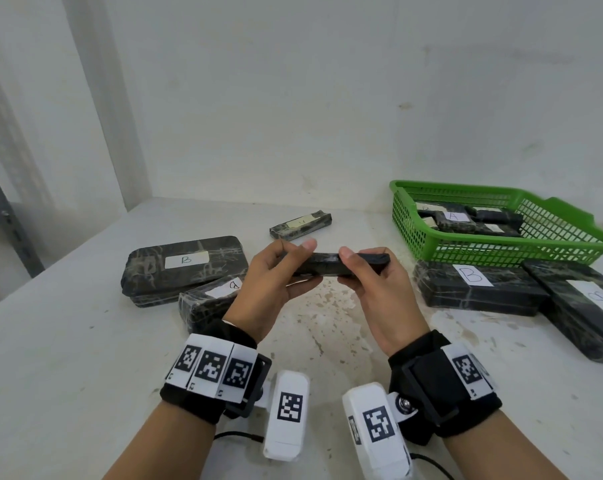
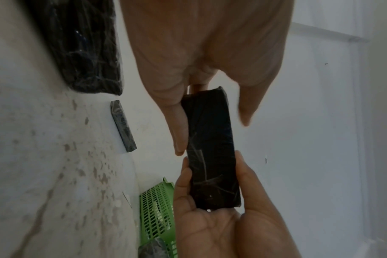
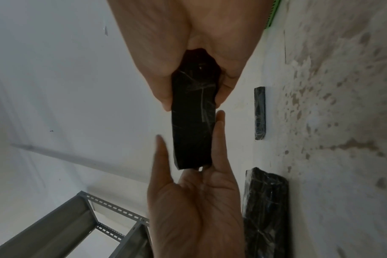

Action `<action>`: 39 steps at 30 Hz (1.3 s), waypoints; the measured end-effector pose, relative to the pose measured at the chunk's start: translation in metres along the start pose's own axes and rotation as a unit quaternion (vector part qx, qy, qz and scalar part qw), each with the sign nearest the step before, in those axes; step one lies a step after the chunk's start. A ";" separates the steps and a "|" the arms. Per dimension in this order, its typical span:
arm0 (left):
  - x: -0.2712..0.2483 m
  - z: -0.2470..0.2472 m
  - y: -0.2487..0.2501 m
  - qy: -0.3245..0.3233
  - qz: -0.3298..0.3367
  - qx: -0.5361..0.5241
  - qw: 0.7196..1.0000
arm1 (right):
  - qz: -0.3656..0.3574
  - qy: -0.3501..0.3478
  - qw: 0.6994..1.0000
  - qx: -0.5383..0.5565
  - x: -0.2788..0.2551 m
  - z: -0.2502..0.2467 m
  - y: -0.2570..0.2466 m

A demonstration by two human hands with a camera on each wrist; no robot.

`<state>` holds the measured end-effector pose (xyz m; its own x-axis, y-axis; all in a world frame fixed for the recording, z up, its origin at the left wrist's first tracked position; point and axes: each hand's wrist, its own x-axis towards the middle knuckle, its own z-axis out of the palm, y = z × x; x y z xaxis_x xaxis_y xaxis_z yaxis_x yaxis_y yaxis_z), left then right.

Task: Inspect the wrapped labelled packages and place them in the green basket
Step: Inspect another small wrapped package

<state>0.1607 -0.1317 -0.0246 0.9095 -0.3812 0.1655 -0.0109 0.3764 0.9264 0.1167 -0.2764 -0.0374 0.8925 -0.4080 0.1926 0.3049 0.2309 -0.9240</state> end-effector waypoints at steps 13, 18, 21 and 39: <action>0.001 -0.001 -0.005 0.011 -0.025 0.049 0.998 | -0.040 0.010 0.998 -0.049 -0.004 0.000 0.001; 0.003 -0.002 -0.006 0.055 -0.013 0.046 0.997 | -0.067 0.012 0.996 -0.052 -0.003 -0.002 0.000; 0.003 -0.003 -0.006 0.076 0.028 0.016 0.997 | -0.060 -0.002 0.997 -0.043 -0.003 0.000 -0.001; 0.003 -0.008 0.003 0.023 -0.001 -0.134 0.991 | 0.042 -0.156 0.957 0.242 -0.008 0.000 -0.027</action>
<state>0.1666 -0.1247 -0.0242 0.9278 -0.3450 0.1420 0.0964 0.5894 0.8021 0.1015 -0.2798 -0.0146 0.9534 -0.1036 0.2832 0.2784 0.6636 -0.6944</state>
